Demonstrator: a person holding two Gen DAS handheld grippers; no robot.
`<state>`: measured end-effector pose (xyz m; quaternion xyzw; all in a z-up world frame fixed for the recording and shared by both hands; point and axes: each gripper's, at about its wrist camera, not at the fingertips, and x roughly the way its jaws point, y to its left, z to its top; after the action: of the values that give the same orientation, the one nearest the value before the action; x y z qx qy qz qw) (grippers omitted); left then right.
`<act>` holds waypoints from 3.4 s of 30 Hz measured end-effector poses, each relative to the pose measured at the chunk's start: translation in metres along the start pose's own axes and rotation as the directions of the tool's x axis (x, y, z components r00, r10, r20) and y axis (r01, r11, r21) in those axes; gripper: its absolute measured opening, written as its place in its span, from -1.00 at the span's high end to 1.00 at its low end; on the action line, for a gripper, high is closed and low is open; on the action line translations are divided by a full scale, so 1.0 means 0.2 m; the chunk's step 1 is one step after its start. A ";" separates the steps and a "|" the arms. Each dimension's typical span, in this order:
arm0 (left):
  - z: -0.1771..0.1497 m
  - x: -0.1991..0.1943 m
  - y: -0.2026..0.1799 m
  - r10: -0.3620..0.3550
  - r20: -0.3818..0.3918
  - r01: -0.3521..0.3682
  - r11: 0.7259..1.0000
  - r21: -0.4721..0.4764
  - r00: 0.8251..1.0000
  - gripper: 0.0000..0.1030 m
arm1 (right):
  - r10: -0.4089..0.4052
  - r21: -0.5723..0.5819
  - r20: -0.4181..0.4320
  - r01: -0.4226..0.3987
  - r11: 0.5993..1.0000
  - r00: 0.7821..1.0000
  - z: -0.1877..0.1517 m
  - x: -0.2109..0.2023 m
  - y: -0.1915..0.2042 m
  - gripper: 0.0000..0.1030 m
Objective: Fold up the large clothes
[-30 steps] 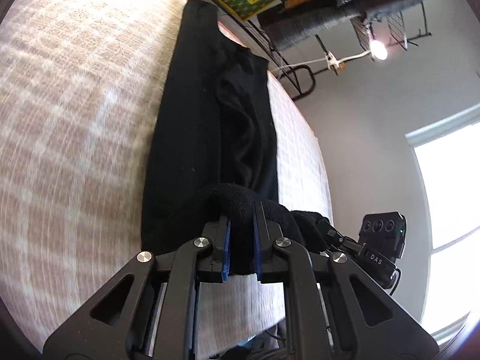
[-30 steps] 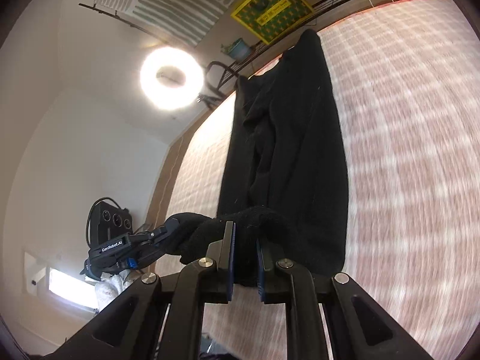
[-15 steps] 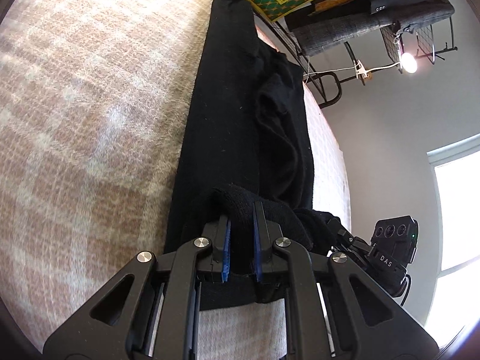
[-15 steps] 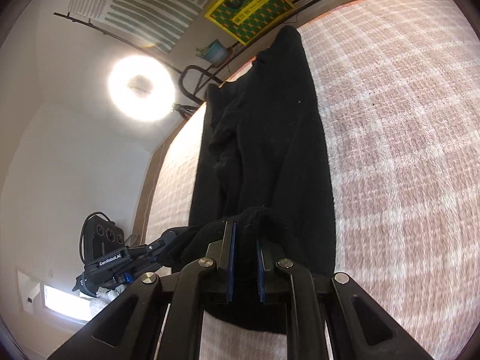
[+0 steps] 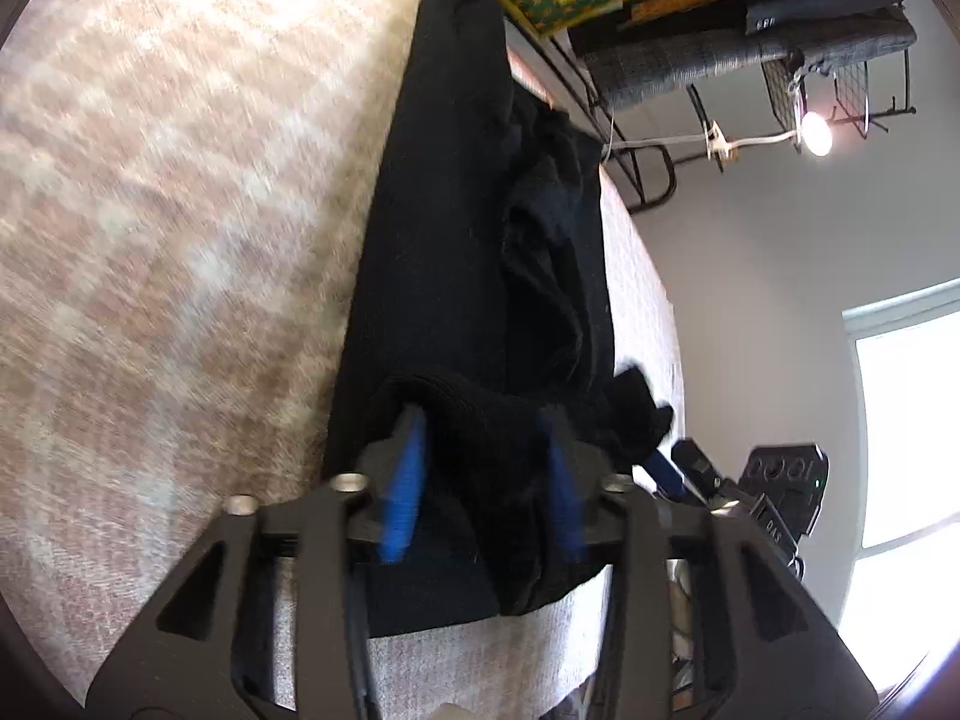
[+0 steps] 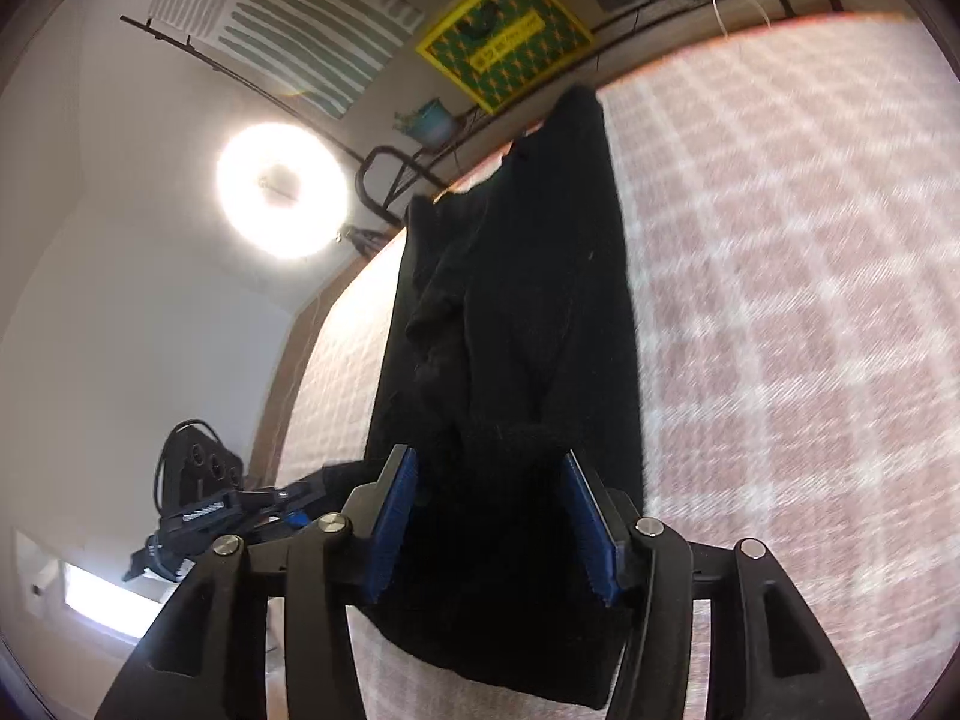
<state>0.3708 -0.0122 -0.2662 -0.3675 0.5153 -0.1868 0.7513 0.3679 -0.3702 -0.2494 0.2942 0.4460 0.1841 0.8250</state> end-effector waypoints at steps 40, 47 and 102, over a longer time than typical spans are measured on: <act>-0.02 0.19 -0.16 0.178 0.039 -0.179 0.903 0.391 0.983 0.81 | -0.349 -0.387 -0.011 0.318 0.866 0.937 0.02 0.18 0.22 0.41; 0.27 0.10 -0.26 0.161 0.125 -0.201 0.854 0.480 0.979 0.79 | -0.188 -0.424 -0.012 0.166 0.890 0.982 0.27 0.08 0.45 0.23; 1.34 0.71 -0.03 0.296 0.261 -0.382 0.832 0.402 0.919 -0.06 | -0.205 -0.166 0.084 0.216 0.962 0.975 1.20 0.74 -0.31 0.03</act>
<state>0.6723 -0.0128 -0.2993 -0.1042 0.4428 -0.1274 0.8814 0.6524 -0.4104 -0.2789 0.1776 0.4292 0.1238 0.8768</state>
